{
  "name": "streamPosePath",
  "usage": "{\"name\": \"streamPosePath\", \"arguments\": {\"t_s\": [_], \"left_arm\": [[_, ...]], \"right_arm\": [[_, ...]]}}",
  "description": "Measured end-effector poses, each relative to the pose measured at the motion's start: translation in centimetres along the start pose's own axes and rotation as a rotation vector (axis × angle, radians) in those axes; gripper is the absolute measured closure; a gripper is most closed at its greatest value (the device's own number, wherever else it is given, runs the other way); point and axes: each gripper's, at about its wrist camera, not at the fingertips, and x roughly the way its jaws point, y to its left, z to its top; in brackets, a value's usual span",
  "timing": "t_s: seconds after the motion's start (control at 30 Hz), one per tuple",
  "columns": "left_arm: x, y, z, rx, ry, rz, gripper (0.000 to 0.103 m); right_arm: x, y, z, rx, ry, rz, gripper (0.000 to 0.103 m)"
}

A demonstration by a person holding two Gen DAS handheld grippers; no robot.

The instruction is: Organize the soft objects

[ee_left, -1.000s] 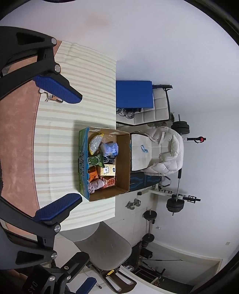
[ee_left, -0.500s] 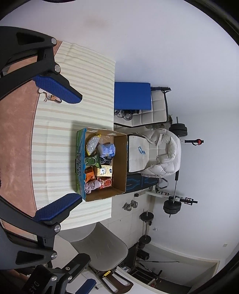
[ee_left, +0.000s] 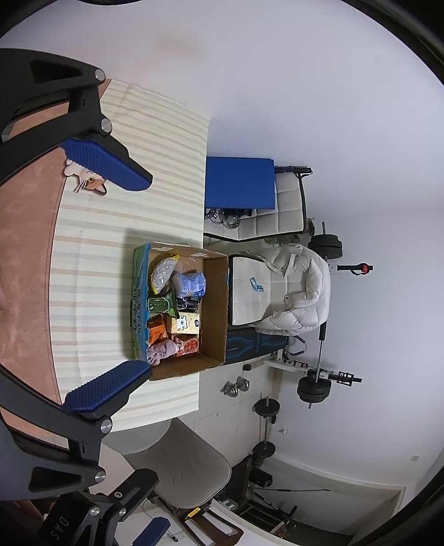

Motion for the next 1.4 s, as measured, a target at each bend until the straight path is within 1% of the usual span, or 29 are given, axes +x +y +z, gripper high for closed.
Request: {"name": "streamPosePath", "arguments": {"t_s": [0.63,1.4], "left_arm": [[-0.02,-0.01,0.27,-0.001,-0.003,0.001,0.001],[-0.06,-0.04,0.26,0.003,-0.010,-0.003,0.001]], "right_arm": [[0.64,-0.47,0.24,-0.008,-0.017,-0.018,0.000],[0.46,-0.27,0.48,-0.010,-0.028,-0.028,0.000]]}}
